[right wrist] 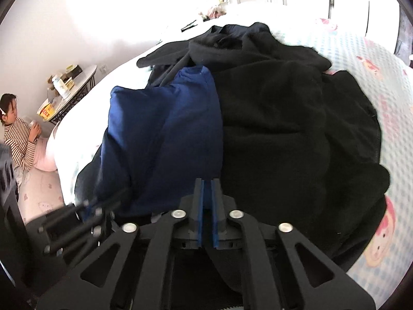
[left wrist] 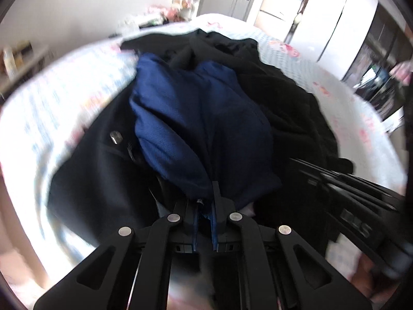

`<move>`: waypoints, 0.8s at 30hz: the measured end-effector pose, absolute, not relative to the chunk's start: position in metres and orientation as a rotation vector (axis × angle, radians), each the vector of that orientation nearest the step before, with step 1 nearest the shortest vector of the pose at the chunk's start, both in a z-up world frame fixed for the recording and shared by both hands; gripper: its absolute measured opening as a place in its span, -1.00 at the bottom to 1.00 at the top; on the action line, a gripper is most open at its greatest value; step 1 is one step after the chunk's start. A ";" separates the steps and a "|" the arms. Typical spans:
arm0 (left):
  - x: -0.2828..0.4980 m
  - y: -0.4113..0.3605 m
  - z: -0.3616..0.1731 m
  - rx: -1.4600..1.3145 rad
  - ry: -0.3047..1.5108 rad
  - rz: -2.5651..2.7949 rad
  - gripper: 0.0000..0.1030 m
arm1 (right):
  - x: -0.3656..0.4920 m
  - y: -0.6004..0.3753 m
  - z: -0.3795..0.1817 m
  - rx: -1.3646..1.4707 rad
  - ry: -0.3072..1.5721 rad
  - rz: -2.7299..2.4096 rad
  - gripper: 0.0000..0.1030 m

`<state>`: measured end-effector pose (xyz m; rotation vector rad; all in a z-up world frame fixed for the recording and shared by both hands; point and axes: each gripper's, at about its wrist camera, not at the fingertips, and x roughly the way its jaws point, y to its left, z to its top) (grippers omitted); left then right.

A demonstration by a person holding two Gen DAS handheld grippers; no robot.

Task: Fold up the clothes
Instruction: 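Close the right tool on the navy garment while the left tool grips it too, then lift the navy garment from the pile with both tools and carry it onto open sheet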

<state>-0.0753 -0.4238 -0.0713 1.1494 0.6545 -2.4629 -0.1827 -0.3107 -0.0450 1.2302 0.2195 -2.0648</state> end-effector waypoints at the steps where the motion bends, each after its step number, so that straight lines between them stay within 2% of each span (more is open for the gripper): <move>1: -0.073 -0.420 -0.073 1.155 0.648 -2.470 -0.85 | -0.183 -0.312 -0.048 1.244 0.203 -2.050 -0.55; 3: -0.069 -0.416 -0.078 1.181 0.671 -2.483 -0.85 | -0.184 -0.312 -0.055 1.281 0.142 -2.013 -0.16; 6: -0.066 -0.414 -0.083 1.199 0.769 -2.499 -0.85 | -0.181 -0.315 -0.064 1.319 0.124 -1.964 0.09; 9: -0.066 -0.404 -0.081 1.226 0.827 -2.543 -0.85 | -0.176 -0.308 -0.070 1.343 0.105 -1.919 0.09; 15: -0.078 -0.347 -0.069 1.343 0.827 -2.677 -0.85 | -0.170 -0.243 -0.064 1.373 -0.002 -1.943 0.09; 24: -0.072 -0.170 -0.059 1.642 0.678 -2.943 -0.85 | -0.138 -0.068 -0.043 1.440 -0.062 -2.200 0.02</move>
